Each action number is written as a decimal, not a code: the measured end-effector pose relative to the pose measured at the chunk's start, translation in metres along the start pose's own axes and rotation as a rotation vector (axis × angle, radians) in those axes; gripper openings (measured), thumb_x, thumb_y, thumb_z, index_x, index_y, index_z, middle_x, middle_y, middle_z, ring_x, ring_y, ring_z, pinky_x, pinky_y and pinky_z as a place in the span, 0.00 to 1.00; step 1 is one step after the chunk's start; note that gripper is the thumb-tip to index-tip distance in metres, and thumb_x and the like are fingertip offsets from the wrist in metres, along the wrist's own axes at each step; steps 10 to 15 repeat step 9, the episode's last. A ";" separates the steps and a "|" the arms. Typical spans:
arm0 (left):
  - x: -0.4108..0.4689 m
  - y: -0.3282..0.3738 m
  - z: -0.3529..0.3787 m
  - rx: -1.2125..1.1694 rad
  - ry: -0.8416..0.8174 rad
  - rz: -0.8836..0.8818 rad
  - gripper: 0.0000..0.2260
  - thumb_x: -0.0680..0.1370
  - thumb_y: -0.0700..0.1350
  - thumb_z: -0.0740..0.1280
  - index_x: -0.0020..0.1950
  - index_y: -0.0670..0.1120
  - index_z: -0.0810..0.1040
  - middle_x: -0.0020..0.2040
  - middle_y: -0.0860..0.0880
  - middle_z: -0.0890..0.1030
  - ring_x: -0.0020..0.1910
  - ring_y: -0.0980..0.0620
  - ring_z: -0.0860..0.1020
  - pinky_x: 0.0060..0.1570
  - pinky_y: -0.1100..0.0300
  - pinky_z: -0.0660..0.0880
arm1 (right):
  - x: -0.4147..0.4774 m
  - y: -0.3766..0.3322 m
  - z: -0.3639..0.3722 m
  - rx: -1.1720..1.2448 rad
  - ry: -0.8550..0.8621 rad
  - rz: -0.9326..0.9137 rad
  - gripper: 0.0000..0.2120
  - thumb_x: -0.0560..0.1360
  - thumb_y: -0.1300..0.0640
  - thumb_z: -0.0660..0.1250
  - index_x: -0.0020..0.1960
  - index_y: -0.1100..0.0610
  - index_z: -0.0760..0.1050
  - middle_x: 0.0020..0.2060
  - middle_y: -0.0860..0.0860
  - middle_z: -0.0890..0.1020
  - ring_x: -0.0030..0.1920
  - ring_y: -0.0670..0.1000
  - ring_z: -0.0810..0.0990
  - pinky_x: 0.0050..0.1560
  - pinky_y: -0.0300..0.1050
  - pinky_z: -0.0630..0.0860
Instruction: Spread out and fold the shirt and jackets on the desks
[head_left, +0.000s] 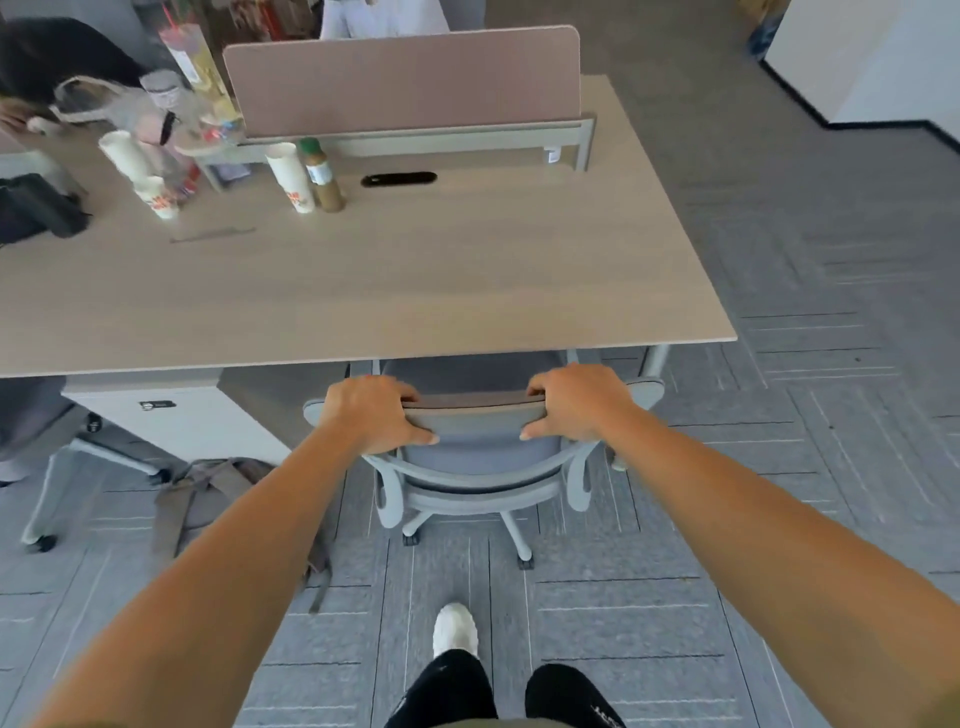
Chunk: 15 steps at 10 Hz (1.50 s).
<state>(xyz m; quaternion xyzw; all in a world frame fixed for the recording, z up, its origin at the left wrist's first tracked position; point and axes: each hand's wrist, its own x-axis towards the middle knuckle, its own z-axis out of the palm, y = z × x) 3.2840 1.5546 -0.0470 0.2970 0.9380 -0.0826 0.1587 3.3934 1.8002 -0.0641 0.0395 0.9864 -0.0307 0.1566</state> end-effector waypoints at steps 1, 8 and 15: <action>0.043 -0.017 -0.011 -0.026 0.047 0.042 0.29 0.68 0.75 0.66 0.64 0.63 0.77 0.58 0.57 0.80 0.58 0.51 0.78 0.50 0.56 0.74 | 0.038 0.012 -0.015 -0.001 -0.008 0.009 0.28 0.69 0.28 0.67 0.62 0.44 0.75 0.48 0.46 0.82 0.49 0.52 0.78 0.41 0.46 0.71; 0.157 -0.056 -0.040 -0.043 0.007 0.185 0.24 0.68 0.72 0.65 0.58 0.60 0.78 0.53 0.59 0.80 0.52 0.52 0.78 0.50 0.55 0.76 | 0.144 0.038 -0.047 0.013 -0.055 0.040 0.22 0.69 0.30 0.69 0.55 0.44 0.76 0.46 0.44 0.81 0.46 0.50 0.77 0.42 0.46 0.74; 0.150 -0.053 -0.044 -0.042 0.051 0.183 0.25 0.69 0.71 0.66 0.61 0.59 0.77 0.56 0.56 0.80 0.54 0.51 0.78 0.50 0.55 0.76 | 0.137 0.032 -0.049 0.013 -0.024 0.085 0.23 0.69 0.30 0.70 0.54 0.45 0.76 0.45 0.45 0.81 0.45 0.50 0.77 0.39 0.45 0.72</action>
